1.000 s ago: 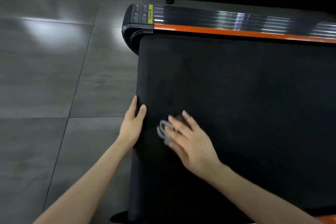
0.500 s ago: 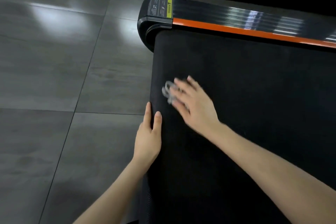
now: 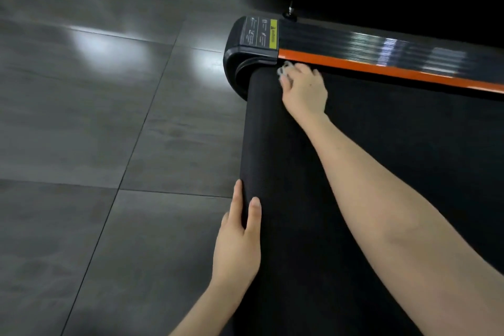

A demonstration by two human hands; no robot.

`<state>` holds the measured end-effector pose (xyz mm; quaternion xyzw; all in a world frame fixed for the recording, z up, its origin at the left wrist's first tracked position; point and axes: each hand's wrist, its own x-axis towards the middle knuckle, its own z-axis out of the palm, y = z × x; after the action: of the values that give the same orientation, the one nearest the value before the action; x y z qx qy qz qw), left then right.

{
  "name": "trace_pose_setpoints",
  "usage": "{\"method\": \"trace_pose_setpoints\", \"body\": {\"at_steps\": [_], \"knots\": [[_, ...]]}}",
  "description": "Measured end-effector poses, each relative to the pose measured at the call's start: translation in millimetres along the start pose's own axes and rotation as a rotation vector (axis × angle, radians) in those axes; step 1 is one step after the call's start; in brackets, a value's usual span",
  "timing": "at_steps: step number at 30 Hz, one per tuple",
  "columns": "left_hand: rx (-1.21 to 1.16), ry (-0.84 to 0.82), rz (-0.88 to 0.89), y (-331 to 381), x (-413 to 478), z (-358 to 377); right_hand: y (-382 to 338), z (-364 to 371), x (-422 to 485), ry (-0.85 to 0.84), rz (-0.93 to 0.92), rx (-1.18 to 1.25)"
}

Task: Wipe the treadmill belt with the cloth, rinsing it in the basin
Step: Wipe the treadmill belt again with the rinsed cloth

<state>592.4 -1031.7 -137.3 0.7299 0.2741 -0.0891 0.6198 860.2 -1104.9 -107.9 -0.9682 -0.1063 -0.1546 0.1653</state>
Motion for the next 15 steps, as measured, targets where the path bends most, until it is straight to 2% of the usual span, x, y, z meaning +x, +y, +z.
{"method": "trace_pose_setpoints", "body": {"at_steps": [3, 5, 7, 11, 15], "knots": [[-0.004, 0.004, -0.001, 0.8, -0.8, -1.1, -14.0, -5.9, -49.6, -0.086, -0.334, 0.067], [0.013, -0.001, -0.002, 2.8, -1.8, -1.0, -8.4, -14.9, -63.5, -0.167, -0.414, 0.099], [0.027, 0.002, 0.008, 3.9, -1.0, -1.1, -6.0, -13.5, -43.8, -0.188, -0.413, 0.062], [0.012, 0.015, 0.033, 0.8, 0.0, -0.8, -15.1, 7.5, 0.0, -0.165, -0.206, 0.043], [0.007, 0.014, 0.051, 3.4, -1.9, -0.9, -13.2, -4.5, -45.1, -0.206, -0.303, 0.087]]}}
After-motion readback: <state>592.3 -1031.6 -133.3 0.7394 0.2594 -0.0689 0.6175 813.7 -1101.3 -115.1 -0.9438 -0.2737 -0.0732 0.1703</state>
